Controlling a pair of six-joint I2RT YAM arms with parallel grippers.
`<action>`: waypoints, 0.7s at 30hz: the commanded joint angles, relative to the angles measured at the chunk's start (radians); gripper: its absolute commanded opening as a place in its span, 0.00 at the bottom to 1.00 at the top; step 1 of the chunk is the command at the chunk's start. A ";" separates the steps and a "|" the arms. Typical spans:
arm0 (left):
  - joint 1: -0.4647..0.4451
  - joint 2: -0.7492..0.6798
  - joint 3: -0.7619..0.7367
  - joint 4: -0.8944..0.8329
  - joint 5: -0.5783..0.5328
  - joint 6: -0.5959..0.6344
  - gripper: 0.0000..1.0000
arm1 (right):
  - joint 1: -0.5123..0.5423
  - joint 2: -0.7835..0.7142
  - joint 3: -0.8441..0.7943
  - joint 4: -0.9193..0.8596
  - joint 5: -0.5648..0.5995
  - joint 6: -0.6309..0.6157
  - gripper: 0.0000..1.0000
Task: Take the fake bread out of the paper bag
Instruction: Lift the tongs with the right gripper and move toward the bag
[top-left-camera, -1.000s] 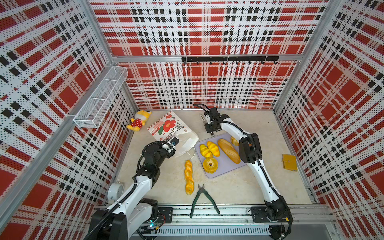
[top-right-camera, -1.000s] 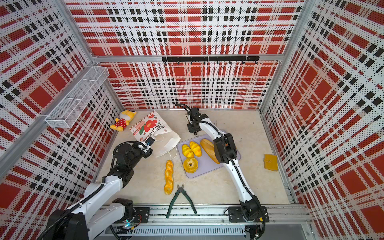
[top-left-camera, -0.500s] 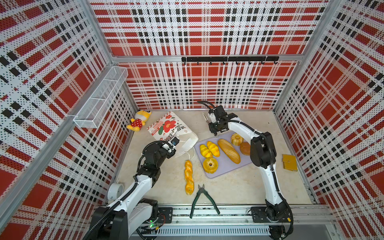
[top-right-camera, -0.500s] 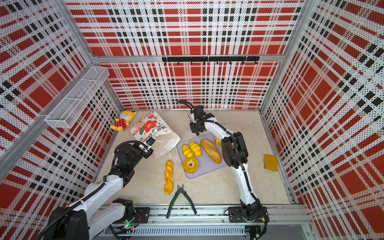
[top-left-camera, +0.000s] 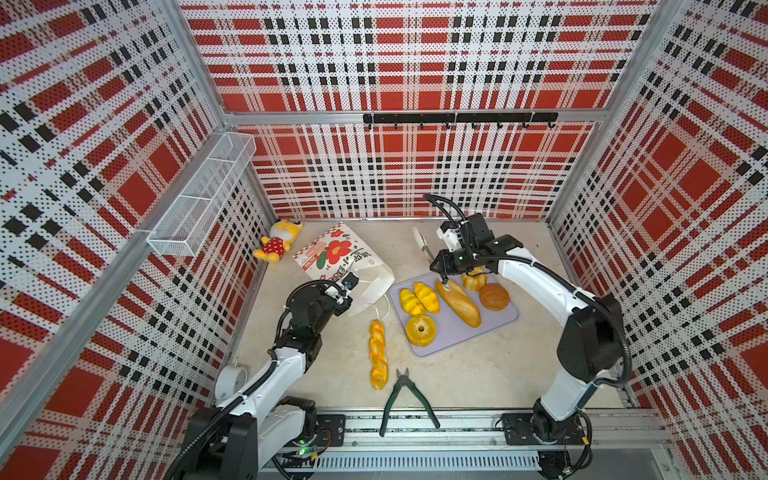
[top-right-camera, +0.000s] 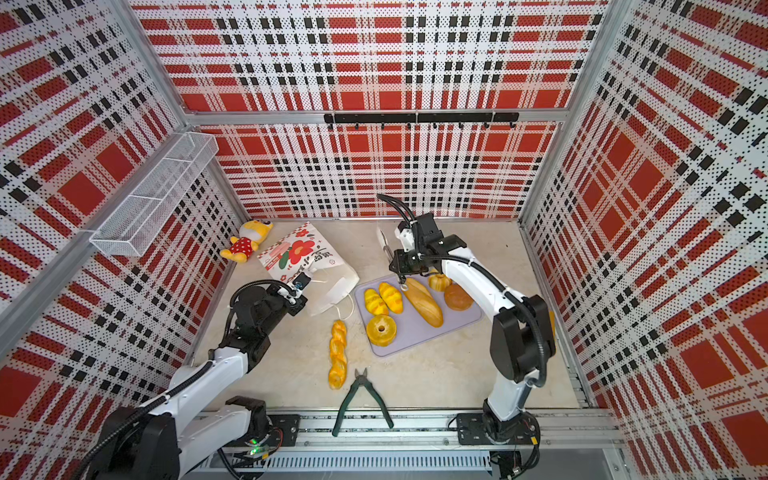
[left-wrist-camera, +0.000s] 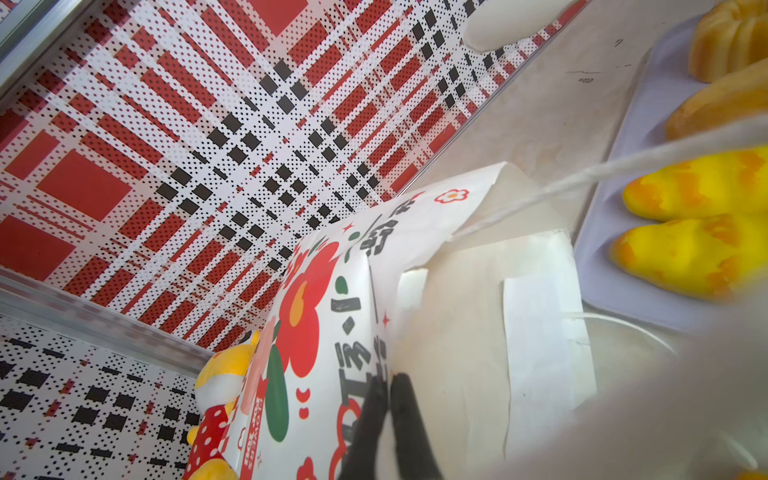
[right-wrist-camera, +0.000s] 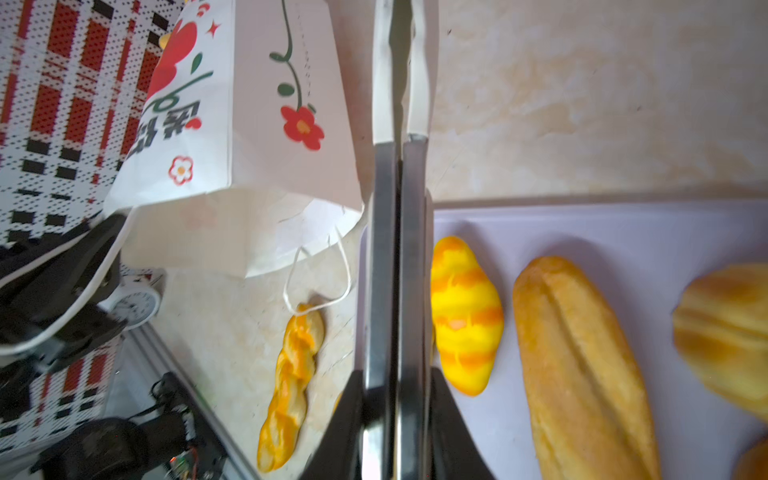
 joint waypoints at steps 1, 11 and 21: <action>0.004 0.000 0.005 0.039 0.013 -0.017 0.00 | 0.034 -0.105 -0.095 0.036 -0.087 0.085 0.00; 0.002 -0.004 0.003 0.041 0.021 -0.028 0.00 | 0.187 -0.267 -0.320 0.129 -0.181 0.245 0.00; -0.009 -0.008 0.002 0.044 0.039 -0.030 0.00 | 0.302 -0.136 -0.237 0.257 -0.226 0.303 0.00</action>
